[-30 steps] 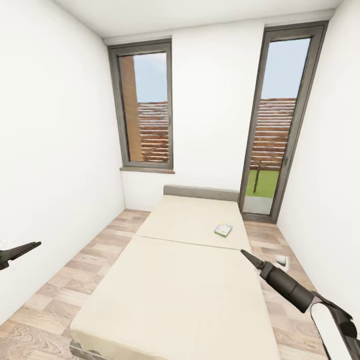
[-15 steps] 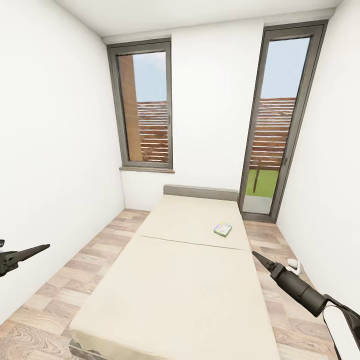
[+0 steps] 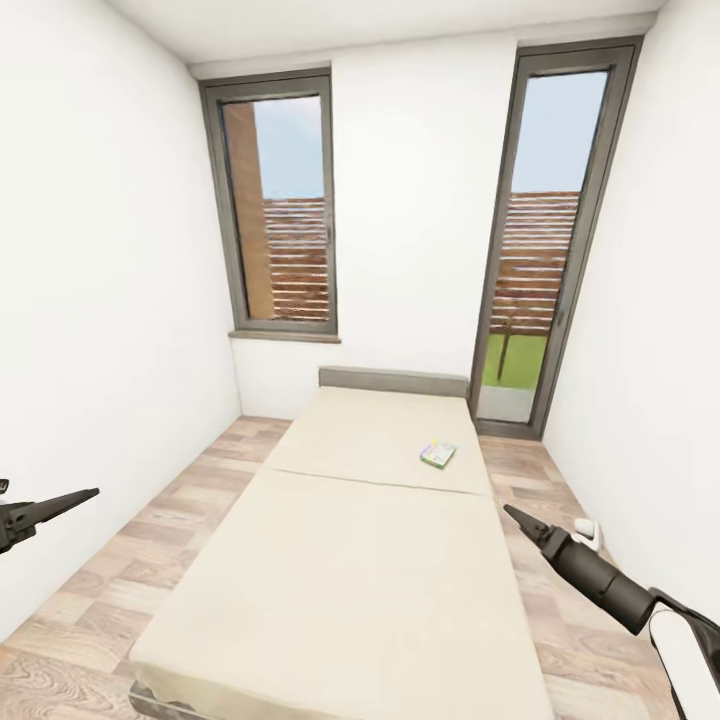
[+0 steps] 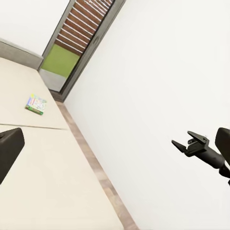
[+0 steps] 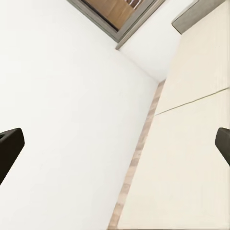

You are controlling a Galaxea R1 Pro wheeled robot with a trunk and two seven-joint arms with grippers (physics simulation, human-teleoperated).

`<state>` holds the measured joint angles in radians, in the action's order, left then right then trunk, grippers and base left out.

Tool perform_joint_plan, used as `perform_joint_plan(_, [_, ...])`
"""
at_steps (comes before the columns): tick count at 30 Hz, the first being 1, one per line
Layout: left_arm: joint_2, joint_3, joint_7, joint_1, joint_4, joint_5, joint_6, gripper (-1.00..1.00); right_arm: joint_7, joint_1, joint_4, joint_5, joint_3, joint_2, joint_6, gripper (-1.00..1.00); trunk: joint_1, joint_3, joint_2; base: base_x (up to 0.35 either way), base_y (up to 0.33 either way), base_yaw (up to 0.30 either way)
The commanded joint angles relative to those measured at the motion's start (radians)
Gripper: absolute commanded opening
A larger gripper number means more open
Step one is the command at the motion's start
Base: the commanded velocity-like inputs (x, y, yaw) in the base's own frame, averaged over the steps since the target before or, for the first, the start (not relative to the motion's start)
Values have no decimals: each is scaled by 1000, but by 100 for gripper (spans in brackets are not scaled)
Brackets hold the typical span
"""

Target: Put all the toys in the child's room - the three board games (two on the bed and one on the table), the two jigsaw puzzles on the table, and the tennis ball on the table - inside the toy box on the table in the child's room.

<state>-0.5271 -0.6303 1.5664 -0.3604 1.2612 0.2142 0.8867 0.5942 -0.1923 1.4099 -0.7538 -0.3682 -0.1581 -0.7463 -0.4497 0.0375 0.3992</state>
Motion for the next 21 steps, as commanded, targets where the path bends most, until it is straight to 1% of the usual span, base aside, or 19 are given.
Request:
perform_joint_plan(1, [0,0,4,0,0,-1,11,100,2,-1,0,-3,-2,0,-13,100,0,-2,1,0,0,-168])
perform_joint_plan(16, [1,1,4,0,0,-1,9,100,5,-1,1,-2,-2,0,-21,100,0,-22,1,0,0,-179])
perform_joint_plan(21, [1,1,4,0,0,-1,9,100,6,-1,18,0,-3,9,-16,100,0,-27,1,0,0,-120])
